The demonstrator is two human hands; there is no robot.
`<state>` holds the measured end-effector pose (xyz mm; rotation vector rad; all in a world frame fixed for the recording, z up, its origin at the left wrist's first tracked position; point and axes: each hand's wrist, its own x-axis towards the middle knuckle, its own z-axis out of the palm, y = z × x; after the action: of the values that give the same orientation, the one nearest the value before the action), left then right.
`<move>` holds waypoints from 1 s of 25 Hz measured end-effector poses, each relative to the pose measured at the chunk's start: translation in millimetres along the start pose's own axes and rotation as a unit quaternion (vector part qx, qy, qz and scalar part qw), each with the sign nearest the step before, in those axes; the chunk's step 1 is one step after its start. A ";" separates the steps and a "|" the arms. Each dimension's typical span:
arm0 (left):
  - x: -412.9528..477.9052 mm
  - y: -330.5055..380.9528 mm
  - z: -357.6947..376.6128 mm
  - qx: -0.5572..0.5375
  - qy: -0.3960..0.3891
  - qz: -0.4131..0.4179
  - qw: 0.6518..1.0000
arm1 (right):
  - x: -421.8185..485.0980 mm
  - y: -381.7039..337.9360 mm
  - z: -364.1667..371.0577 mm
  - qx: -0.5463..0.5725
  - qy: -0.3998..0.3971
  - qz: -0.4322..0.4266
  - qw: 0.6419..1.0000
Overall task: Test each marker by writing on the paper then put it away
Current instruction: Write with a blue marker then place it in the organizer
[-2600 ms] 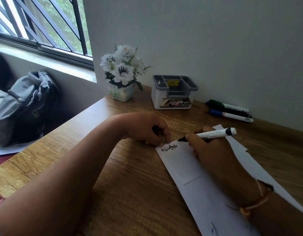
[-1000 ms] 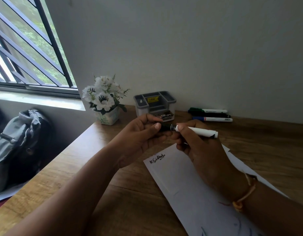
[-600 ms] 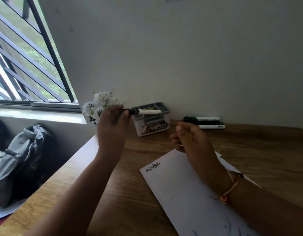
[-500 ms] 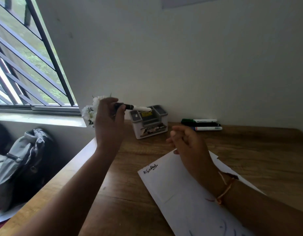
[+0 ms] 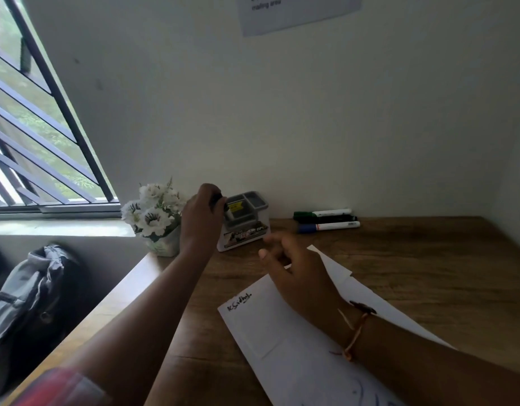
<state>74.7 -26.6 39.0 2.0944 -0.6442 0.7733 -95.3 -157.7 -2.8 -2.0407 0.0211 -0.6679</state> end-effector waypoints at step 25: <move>-62.1 3.4 9.4 -0.016 -0.265 0.076 0.961 | 99.2 90.3 -73.6 -0.491 -0.049 0.068 0.867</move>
<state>32.8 -25.1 -7.9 2.2518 -1.1061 0.2650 -22.9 -292.5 -1.5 -3.0074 0.5438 -0.4942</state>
